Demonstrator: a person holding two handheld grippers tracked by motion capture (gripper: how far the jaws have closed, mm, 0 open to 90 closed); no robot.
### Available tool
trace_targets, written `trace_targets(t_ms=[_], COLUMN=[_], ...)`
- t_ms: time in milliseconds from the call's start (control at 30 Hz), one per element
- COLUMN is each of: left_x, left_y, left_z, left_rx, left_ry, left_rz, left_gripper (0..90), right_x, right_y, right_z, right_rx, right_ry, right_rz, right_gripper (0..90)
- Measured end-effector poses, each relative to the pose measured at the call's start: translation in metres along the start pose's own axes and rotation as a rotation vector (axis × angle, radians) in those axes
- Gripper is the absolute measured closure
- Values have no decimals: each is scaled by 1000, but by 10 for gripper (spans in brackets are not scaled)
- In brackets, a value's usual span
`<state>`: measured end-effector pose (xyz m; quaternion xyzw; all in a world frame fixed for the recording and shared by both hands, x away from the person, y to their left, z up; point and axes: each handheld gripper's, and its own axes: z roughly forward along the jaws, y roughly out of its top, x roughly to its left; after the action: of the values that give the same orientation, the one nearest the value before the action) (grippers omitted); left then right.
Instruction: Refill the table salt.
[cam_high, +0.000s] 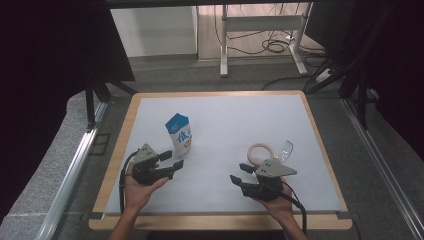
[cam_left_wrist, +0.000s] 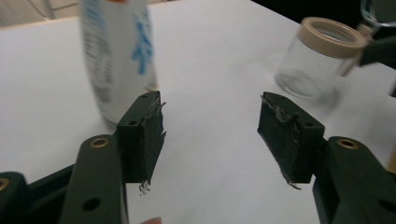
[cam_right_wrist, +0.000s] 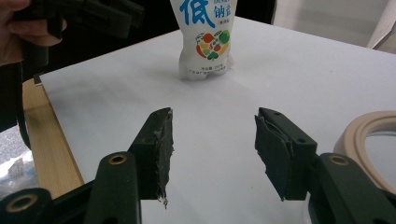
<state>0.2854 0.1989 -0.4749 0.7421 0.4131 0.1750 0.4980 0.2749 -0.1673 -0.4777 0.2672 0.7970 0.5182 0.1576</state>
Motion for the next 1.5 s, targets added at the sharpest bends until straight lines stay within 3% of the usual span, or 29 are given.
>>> trace_targets(t_ms=[100, 200, 567, 833, 933, 1100, 1233, 1500], left_x=[9, 17, 37, 39, 41, 42, 44, 44], left_y=[6, 14, 40, 43, 42, 41, 41, 46], left_z=[2, 8, 37, 45, 45, 46, 48, 51], left_rx=[-12, -28, -33, -43, -52, -74, -95, -87], left_ry=[30, 66, 82, 69, 62, 55, 30, 1], left_rz=[-17, -6, -2, 12, 7, 20, 1, 1], left_gripper=[409, 440, 570, 840, 898, 900, 900, 900], right_x=[0, 0, 1, 1, 2, 3, 3, 3], right_y=[0, 0, -3, -4, -4, -4, -3, -3], right_z=[0, 0, -1, -3, -3, -3, -3, -3], right_rx=[1, 2, 10, 8, 8, 6, 1, -11], right_ry=[2, 4, 7, -3, -4, -4, -5, -9], right_rz=[1, 2, 2, 1, 2, -3, -6, -4], right_gripper=[468, 466, 462, 462, 462, 462, 462, 462])
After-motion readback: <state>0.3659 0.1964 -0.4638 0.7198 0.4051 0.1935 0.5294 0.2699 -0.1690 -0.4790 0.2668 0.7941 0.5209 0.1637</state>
